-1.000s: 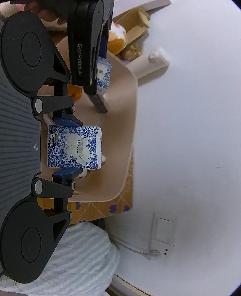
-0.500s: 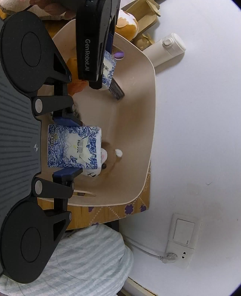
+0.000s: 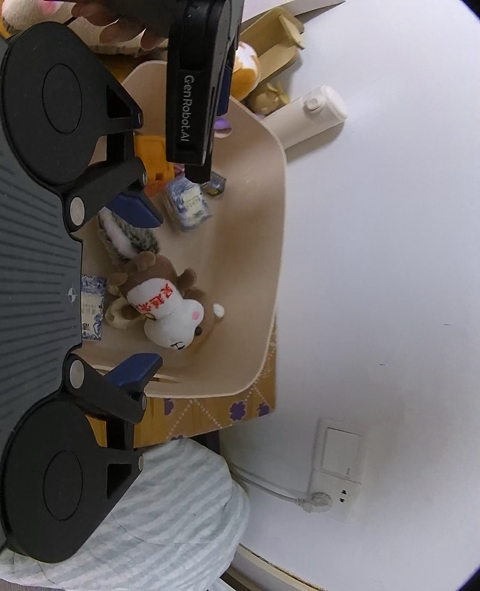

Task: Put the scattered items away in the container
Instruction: 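Open both tools to drop the tissue packs into the basket, then move both tools back to the remaining items on the table, then grasp the white bread packet with the left tool while the right tool grasps the black square box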

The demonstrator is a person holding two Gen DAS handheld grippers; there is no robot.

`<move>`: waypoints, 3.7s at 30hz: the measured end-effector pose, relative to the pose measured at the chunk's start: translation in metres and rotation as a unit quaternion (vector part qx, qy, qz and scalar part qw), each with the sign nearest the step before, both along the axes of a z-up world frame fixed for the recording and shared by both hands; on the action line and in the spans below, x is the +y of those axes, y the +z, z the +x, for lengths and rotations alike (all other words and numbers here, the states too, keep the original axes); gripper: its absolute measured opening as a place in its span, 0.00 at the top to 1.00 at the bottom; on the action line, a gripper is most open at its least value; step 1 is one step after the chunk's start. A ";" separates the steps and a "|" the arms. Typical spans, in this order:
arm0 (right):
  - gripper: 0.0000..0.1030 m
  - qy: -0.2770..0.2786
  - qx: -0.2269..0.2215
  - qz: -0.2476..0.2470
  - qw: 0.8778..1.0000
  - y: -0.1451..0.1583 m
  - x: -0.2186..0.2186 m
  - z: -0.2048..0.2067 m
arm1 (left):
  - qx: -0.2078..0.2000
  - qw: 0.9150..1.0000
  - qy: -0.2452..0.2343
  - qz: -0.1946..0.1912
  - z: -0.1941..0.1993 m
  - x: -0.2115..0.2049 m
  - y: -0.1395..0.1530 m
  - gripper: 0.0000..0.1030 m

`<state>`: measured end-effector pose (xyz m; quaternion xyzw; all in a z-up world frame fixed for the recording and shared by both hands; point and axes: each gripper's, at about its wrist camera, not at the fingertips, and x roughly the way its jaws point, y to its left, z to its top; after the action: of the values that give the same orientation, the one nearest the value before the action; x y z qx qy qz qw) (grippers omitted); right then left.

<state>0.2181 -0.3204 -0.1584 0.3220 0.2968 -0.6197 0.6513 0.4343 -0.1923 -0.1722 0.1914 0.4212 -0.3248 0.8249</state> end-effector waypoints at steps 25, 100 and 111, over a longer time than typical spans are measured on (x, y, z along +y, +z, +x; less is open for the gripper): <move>0.15 -0.043 0.003 -0.068 0.997 0.086 0.130 0.042 | -0.010 0.999 -0.040 -0.036 -0.105 0.093 0.079 0.22; 0.09 -0.035 0.021 0.164 0.986 -0.117 0.169 0.089 | 0.127 0.987 -0.032 0.092 -0.111 0.151 -0.133 0.20; 0.27 -0.026 0.010 0.168 0.985 -0.125 0.163 0.092 | 0.077 0.986 -0.089 0.117 -0.127 0.148 -0.132 0.54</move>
<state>0.3101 -0.1571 -0.2837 0.4284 0.3946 -0.5808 0.5687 0.3074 -0.0440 -0.3038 0.2977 0.5004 -0.3587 0.7296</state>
